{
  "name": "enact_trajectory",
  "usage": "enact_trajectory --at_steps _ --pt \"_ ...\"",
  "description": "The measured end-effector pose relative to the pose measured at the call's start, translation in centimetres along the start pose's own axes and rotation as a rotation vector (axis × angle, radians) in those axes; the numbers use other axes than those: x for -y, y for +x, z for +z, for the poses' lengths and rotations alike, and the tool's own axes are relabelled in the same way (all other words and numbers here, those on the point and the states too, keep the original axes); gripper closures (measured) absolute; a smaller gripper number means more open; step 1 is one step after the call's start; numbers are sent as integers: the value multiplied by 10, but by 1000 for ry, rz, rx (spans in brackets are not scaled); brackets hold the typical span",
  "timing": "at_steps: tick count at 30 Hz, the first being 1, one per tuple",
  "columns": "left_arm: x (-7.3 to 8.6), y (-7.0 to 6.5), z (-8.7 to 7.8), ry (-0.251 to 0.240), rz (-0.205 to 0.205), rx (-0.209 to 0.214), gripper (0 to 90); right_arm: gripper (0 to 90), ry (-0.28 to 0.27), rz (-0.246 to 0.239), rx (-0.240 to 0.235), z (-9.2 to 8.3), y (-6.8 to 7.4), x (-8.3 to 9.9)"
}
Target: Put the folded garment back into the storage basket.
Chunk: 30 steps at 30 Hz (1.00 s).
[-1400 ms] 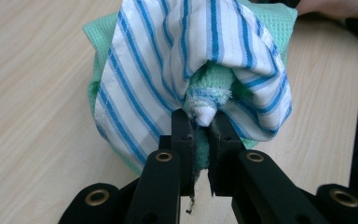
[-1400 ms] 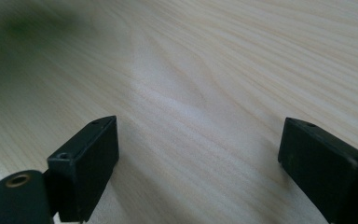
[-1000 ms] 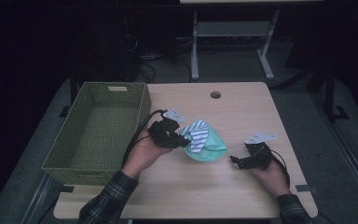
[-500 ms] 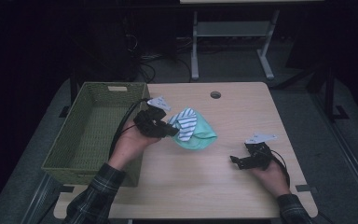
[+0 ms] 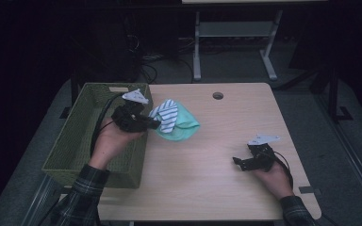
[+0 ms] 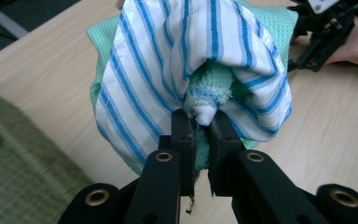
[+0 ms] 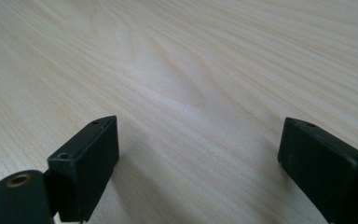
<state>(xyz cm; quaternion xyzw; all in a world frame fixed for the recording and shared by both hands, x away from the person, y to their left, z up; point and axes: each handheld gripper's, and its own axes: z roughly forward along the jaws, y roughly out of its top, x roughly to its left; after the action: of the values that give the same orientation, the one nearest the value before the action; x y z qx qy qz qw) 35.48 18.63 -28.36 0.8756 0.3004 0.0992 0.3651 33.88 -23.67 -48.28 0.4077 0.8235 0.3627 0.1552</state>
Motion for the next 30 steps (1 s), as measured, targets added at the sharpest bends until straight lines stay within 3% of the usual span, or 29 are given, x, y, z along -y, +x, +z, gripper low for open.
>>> enact_trajectory --at_steps 18,30 --pt "38 41 -46 -41 -115 -168 825 119 3 5 3 0 0 0" --pt "72 65 -60 -49 -226 -254 824 119 1 5 4 0 0 0"
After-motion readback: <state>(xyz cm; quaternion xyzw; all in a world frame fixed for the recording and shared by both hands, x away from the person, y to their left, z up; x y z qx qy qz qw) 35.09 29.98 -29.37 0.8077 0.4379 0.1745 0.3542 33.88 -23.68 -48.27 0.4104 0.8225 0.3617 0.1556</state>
